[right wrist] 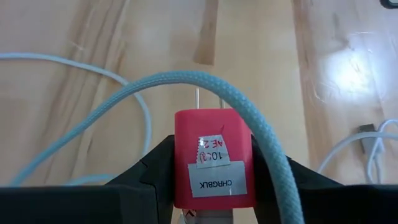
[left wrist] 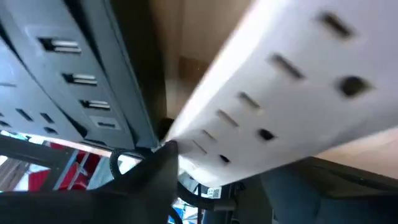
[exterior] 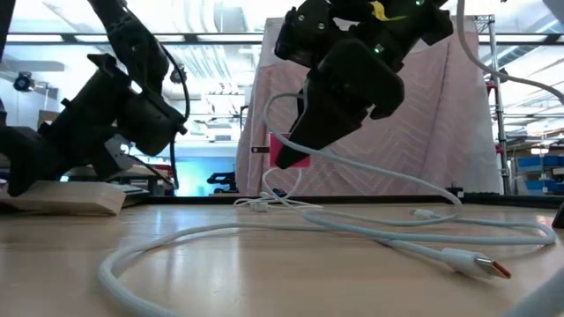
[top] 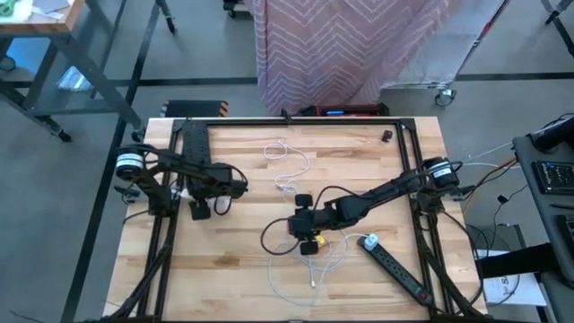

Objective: Insert USB
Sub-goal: Insert the pink charger adapter into the white outlet extension

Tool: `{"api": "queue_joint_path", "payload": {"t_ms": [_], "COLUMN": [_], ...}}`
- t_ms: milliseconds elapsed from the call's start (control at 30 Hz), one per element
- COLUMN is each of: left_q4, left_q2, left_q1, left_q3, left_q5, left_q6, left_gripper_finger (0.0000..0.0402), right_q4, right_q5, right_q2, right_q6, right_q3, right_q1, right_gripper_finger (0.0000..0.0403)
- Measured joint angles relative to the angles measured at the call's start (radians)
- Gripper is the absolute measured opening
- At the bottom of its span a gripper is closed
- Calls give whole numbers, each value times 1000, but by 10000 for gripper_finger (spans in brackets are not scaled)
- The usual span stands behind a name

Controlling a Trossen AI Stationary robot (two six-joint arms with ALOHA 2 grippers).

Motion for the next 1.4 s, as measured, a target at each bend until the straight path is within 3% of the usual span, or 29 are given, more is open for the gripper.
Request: {"api": "queue_joint_path", "payload": {"t_ms": [267, 667, 1033, 1400], "left_q4": [4, 153, 764, 1144], "left_q2": [3, 8, 11, 61], "left_q1": [-103, -314, -358, -355], "left_q3": [3, 120, 121, 51], "left_q5": [3, 43, -2, 0], "left_q6": [-14, -91, 104, 179], "left_gripper_finger": [101, 49, 35, 35], "right_q4": [-1, -5, -59, -145], "right_q5": [0, 0, 0, 7], "right_q2": [-6, -13, -40, -36], "right_q6": [9, -26, 25, 19], "right_q3": [0, 45, 50, 50], "right_q1": [15, 15, 29, -15], "right_gripper_finger": [138, 138, 138, 138]}}
